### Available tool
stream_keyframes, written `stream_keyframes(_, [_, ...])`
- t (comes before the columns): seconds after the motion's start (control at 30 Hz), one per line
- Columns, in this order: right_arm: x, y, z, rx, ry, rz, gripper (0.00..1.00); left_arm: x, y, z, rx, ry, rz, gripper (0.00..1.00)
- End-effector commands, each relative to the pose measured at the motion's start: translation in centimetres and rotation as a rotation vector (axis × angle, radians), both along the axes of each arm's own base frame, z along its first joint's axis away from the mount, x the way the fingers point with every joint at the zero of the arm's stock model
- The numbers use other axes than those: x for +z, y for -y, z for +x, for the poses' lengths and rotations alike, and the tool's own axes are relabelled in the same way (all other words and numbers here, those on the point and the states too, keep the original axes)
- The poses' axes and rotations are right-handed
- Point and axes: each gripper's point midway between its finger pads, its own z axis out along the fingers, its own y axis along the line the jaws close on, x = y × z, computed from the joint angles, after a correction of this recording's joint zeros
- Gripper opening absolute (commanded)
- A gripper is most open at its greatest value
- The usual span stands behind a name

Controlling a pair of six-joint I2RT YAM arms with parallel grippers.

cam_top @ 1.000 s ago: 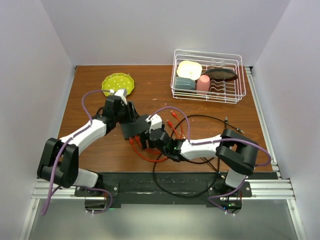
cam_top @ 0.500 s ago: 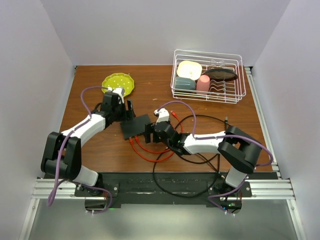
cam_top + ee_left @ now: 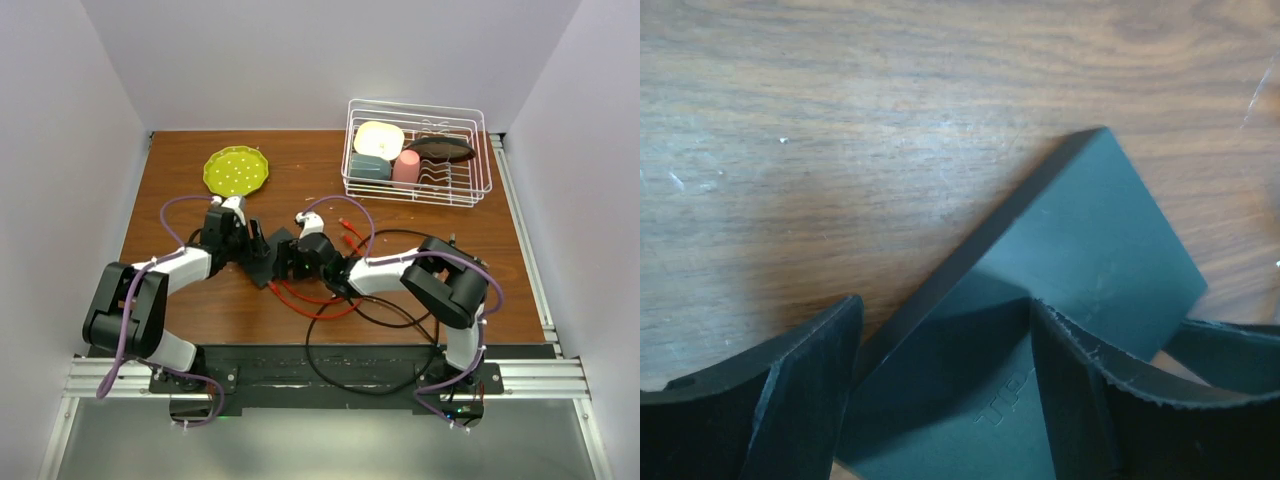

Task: Insert the plug into the switch port

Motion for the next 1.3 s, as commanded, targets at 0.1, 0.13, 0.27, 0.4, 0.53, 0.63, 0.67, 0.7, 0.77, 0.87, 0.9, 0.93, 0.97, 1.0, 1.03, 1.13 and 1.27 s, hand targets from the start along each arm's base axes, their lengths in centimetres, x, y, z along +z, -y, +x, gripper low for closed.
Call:
stream_keyframes(0.1, [2.1, -1.9, 1.4, 0.025, 0.019, 0.069, 0.82, -1.9, 0.0, -4.0, 0.018, -0.098, -0.043, 0.70])
stream_keyframes(0.13, [2.3, -1.5, 1.4, 0.015, 0.026, 0.066, 0.82, -1.9, -0.2, -3.9, 0.025, -0.093, -0.034, 0.70])
stream_keyframes(0.27, [3.9, 1.3, 1.1, -0.034, 0.067, 0.031, 0.83, 0.2, -1.1, -2.3, 0.048, -0.040, 0.025, 0.73])
stream_keyframes(0.4, [6.4, 4.2, 0.4, -0.080, 0.103, 0.002, 0.84, 5.4, -1.7, -0.4, 0.063, 0.078, 0.057, 0.76])
stream_keyframes(0.53, [9.3, 8.6, 0.1, -0.168, 0.163, -0.044, 0.85, 13.7, -1.0, 2.2, 0.036, 0.257, 0.029, 0.77])
stream_keyframes(0.63, [11.4, 12.2, 0.6, -0.236, 0.181, -0.057, 0.87, 19.5, -0.6, 2.9, 0.010, 0.354, 0.013, 0.80])
stream_keyframes(0.67, [12.0, 13.3, 0.7, -0.260, 0.186, -0.062, 0.87, 20.8, -0.5, 2.8, 0.002, 0.373, 0.006, 0.82])
stream_keyframes(0.7, [11.9, 14.5, 0.5, -0.278, 0.176, -0.091, 0.87, 22.1, -0.4, 2.9, 0.003, 0.397, -0.002, 0.84])
stream_keyframes(0.77, [13.6, 17.0, 0.8, -0.341, 0.203, -0.098, 0.87, 25.6, 0.0, 3.2, 0.007, 0.480, -0.049, 0.92])
stream_keyframes(0.87, [14.2, 20.5, 0.4, -0.405, 0.203, -0.151, 0.87, 28.4, 1.1, 3.8, 0.003, 0.533, -0.138, 0.99])
stream_keyframes(0.9, [14.4, 21.2, 0.4, -0.419, 0.205, -0.153, 0.88, 28.7, 1.5, 4.1, -0.007, 0.536, -0.156, 1.00])
stream_keyframes(0.93, [14.8, 22.3, 0.5, -0.447, 0.204, -0.152, 0.88, 28.8, 2.3, 4.2, -0.035, 0.524, -0.182, 1.00])
stream_keyframes(0.97, [14.5, 23.2, 0.3, -0.459, 0.189, -0.173, 0.88, 28.9, 2.8, 4.1, -0.037, 0.515, -0.222, 1.00])
stream_keyframes(1.0, [14.2, 23.9, 0.4, -0.477, 0.179, -0.189, 0.89, 28.7, 3.3, 3.8, -0.055, 0.515, -0.252, 1.00])
stream_keyframes(1.03, [14.0, 25.0, 0.6, -0.513, 0.168, -0.200, 0.88, 26.4, 4.0, 2.6, -0.088, 0.476, -0.286, 1.00])
stream_keyframes(1.13, [12.2, 28.6, 1.1, -0.623, 0.112, -0.270, 0.88, 23.0, 4.9, 0.6, -0.104, 0.489, -0.370, 1.00])
stream_keyframes(1.27, [10.1, 33.5, 2.1, -0.756, 0.031, -0.286, 0.87, 20.5, 4.1, 1.0, -0.081, 0.455, -0.294, 1.00])
